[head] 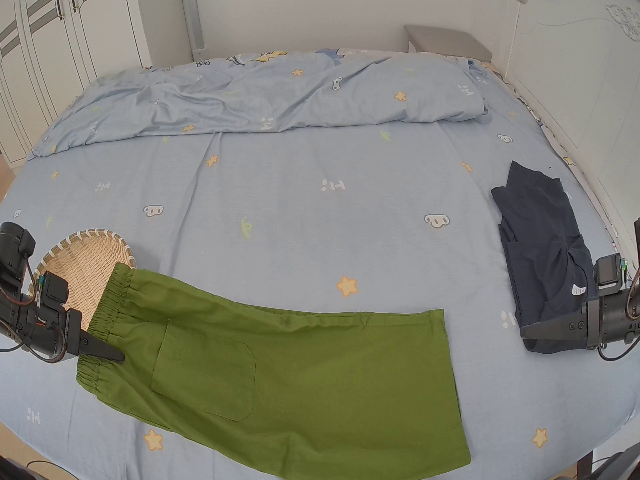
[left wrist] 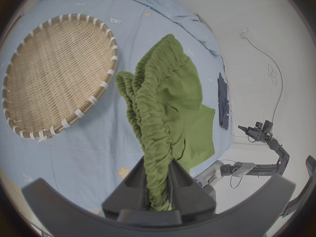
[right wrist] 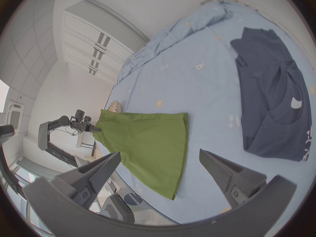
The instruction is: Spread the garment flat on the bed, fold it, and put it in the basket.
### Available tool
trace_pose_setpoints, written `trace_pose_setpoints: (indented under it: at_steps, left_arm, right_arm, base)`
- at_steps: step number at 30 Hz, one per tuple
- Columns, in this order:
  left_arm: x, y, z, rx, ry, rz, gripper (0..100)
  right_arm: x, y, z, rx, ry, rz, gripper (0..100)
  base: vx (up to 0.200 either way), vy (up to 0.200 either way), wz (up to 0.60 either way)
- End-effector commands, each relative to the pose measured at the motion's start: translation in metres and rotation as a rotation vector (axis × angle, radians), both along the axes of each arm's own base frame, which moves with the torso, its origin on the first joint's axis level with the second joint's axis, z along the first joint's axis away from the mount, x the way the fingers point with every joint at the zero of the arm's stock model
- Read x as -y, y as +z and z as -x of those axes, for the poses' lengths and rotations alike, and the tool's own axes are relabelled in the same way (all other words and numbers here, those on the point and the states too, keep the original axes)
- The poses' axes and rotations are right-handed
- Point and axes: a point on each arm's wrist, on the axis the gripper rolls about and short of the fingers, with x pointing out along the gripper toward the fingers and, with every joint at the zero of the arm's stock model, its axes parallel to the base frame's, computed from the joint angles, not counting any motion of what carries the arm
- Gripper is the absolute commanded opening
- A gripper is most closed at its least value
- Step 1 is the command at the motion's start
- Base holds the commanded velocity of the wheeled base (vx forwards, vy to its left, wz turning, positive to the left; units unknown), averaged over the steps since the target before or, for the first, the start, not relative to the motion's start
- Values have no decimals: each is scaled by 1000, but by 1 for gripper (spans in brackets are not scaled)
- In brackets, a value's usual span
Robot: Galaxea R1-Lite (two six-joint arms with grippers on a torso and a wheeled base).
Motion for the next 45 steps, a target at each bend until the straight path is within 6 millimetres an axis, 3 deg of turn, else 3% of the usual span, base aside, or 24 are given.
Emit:
trace_pose_setpoints:
  at_steps: [1, 4, 5, 6, 9, 16, 18, 22, 25, 33, 45]
  left_arm:
    - [29, 33, 9, 57, -65, -53, 0]
    - [57, 49, 7, 50, -121, -111, 0]
    - [58, 50, 7, 52, -122, -112, 0]
    - [76, 56, 8, 62, -167, -109, 0]
    - [104, 63, 12, 81, -230, -110, 0]
    - [142, 82, 20, 208, -306, -164, 0]
    - [165, 86, 24, 222, -353, -150, 0]
    - [188, 84, 23, 238, -399, -142, 0]
    - [218, 74, 20, 241, -427, -139, 0]
    - [267, 45, 22, 217, -522, -175, 0]
    - [309, 28, 31, 217, -626, -175, 0]
  right_arm:
    - [-4, 16, 14, 74, 8, 15, 100]
    - [-4, 17, 15, 79, 6, 17, 100]
    - [-4, 17, 15, 77, 6, 17, 100]
    - [-3, 18, 17, 87, 3, 17, 100]
    - [-3, 20, 19, 91, 3, 17, 100]
    - [-3, 19, 19, 87, -7, 27, 100]
    - [-3, 19, 18, 86, -14, 33, 100]
    - [-3, 18, 18, 83, -14, 33, 100]
    - [-3, 16, 18, 76, -17, 37, 100]
    - [-3, 13, 16, 66, -20, 46, 100]
    - [-3, 6, 9, 36, -20, 51, 100]
  base:
    - [0, 0, 0]
    - [0, 0, 0]
    - [0, 0, 0]
    - [0, 0, 0]
    - [0, 0, 0]
    - [0, 0, 0]
    - [0, 0, 0]
    - [0, 0, 0]
    - [0, 0, 0]
    - [0, 0, 0]
    - [0, 0, 0]
